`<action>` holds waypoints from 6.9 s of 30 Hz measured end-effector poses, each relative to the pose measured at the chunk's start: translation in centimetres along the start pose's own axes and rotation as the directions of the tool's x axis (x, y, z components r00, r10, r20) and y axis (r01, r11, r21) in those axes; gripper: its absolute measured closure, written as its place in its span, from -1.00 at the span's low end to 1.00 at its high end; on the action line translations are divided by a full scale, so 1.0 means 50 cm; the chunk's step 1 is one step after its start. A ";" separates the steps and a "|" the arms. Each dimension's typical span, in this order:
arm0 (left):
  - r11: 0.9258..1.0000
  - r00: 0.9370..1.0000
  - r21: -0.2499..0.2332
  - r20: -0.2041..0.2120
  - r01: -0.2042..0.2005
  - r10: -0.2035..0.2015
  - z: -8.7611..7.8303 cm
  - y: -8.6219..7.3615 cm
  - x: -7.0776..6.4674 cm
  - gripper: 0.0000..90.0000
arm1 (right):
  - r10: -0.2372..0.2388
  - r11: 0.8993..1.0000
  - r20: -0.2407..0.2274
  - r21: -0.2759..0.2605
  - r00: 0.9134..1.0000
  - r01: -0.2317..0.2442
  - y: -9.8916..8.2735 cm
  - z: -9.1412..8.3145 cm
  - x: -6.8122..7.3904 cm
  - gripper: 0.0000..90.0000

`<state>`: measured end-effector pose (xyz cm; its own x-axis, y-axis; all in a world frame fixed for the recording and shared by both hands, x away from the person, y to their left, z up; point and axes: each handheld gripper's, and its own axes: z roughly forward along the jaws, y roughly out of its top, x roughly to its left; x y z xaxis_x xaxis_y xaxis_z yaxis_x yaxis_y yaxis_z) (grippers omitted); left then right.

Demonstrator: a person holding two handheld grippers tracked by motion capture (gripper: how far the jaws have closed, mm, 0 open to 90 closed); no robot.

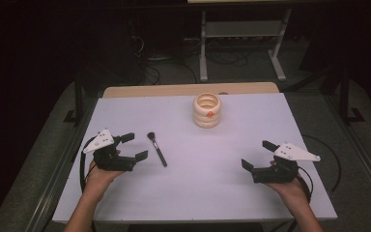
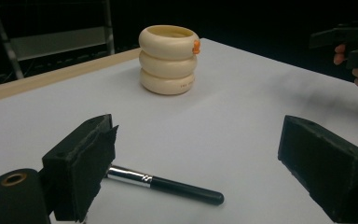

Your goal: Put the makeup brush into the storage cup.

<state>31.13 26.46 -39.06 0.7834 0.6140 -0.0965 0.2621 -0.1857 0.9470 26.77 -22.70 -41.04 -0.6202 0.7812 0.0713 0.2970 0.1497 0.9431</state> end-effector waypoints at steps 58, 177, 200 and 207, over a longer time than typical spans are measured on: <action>1.000 1.000 -0.010 0.004 -0.029 0.029 0.118 0.073 0.046 -0.77 | 0.023 1.000 0.009 -0.007 1.000 -0.023 -0.002 -0.003 -0.010 -1.00; 0.853 0.962 0.473 -0.249 0.220 -0.110 0.189 0.063 0.073 -0.66 | 0.005 1.000 -0.013 0.009 1.000 -0.005 -0.002 0.007 -0.014 -1.00; 0.772 0.951 0.577 -0.286 0.267 -0.115 0.213 0.037 0.075 -0.54 | 0.005 0.999 -0.004 0.033 1.000 -0.005 -0.004 0.011 -0.014 -1.00; 0.747 0.948 0.603 -0.296 0.282 -0.119 0.226 0.028 0.067 -0.50 | 0.010 0.999 -0.007 0.031 1.000 -0.009 -0.004 0.010 -0.013 -1.00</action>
<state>40.50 19.56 -41.51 0.5447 0.8310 -0.1131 0.7560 -0.4281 0.4952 27.49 -22.90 -41.42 -0.6222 0.7785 0.0826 0.3254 0.1612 0.9317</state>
